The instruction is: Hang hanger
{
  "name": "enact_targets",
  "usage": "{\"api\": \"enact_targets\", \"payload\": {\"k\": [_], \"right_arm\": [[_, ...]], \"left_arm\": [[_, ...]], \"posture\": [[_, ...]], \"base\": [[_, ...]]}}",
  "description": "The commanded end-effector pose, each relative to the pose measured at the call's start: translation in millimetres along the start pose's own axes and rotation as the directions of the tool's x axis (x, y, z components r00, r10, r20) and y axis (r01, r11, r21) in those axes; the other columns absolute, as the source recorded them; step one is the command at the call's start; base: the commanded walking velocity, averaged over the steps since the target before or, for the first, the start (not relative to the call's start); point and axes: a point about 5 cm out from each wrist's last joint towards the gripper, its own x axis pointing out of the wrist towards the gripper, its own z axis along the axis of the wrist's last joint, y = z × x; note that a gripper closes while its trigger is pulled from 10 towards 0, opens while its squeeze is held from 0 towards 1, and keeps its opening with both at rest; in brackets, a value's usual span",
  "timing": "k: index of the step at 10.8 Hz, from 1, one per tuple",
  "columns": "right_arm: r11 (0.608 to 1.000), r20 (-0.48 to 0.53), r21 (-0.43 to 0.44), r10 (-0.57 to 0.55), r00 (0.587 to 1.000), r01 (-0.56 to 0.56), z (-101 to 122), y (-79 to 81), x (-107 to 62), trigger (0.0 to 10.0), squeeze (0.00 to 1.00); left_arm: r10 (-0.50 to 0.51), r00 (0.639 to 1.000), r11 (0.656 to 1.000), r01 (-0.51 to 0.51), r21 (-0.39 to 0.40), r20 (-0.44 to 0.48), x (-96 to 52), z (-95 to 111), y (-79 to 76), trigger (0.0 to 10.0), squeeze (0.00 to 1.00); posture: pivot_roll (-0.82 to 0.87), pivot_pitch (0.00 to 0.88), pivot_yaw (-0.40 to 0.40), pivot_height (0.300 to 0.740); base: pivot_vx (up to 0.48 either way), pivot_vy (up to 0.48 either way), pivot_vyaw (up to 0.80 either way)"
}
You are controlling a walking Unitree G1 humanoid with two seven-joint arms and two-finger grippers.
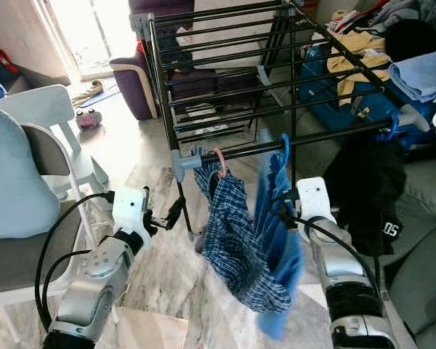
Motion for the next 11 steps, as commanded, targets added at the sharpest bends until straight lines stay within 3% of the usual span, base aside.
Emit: {"api": "enact_targets", "payload": {"k": [1, 2, 3, 4, 5, 11], "right_arm": [[1.0, 0.033, 0.015, 0.019, 0.999, -0.02, 8.3, 1.6, 1.6, 10.0, 0.0], [0.999, 0.041, 0.012, 0.047, 0.998, -0.048, 10.5, 4.6, 1.9, 10.0, 0.0], [0.998, 0.044, 0.009, 0.062, 0.997, -0.063, 11.2, 5.2, 2.8, 8.8, 0.0], [0.999, 0.045, 0.005, 0.051, 0.998, -0.051, 11.8, 2.5, 4.1, 1.1, 0.0], [0.997, 0.042, 0.009, 0.074, 0.996, -0.075, 12.2, 2.8, 5.4, 0.0, 0.0], [0.987, 0.014, 0.026, 0.155, 0.988, -0.156, 3.4, 9.0, 7.0, 0.2, 0.0]], "left_arm": [[-0.007, 1.0, 1.0, 0.007, 0.018, -0.001, 2.1, 2.7, 1.9, 10.0, 0.0], [-0.009, 1.0, 1.0, 0.009, 0.019, -0.001, 2.4, 2.9, 1.8, 10.0, 0.0], [-0.009, 1.0, 1.0, 0.009, 0.021, -0.002, 2.4, 2.8, 1.8, 10.0, 0.0], [-0.007, 1.0, 1.0, 0.007, 0.021, -0.002, 2.2, 2.7, 1.9, 10.0, 0.0], [-0.003, 1.0, 1.0, 0.003, 0.022, -0.004, 1.5, 2.2, 2.5, 10.0, 0.0], [-0.01, 1.0, 1.0, 0.011, 0.029, -0.02, 1.0, -0.2, 1.8, 10.0, 0.0]], "posture": [[-0.12, 0.0, 0.105, 0.74], [-0.12, 0.0, 0.104, 0.74], [-0.12, 0.0, 0.104, 0.74], [-0.12, 0.0, 0.104, 0.74], [-0.12, 0.0, 0.104, 0.74], [-0.11, 0.0, 0.105, 0.74]], "base": [[0.0, 0.0, 0.0], [0.0, 0.0, 0.0], [0.0, 0.0, 0.0], [0.0, 0.0, 0.0], [0.0, 0.0, 0.0], [0.0, 0.0, 0.0]]}}
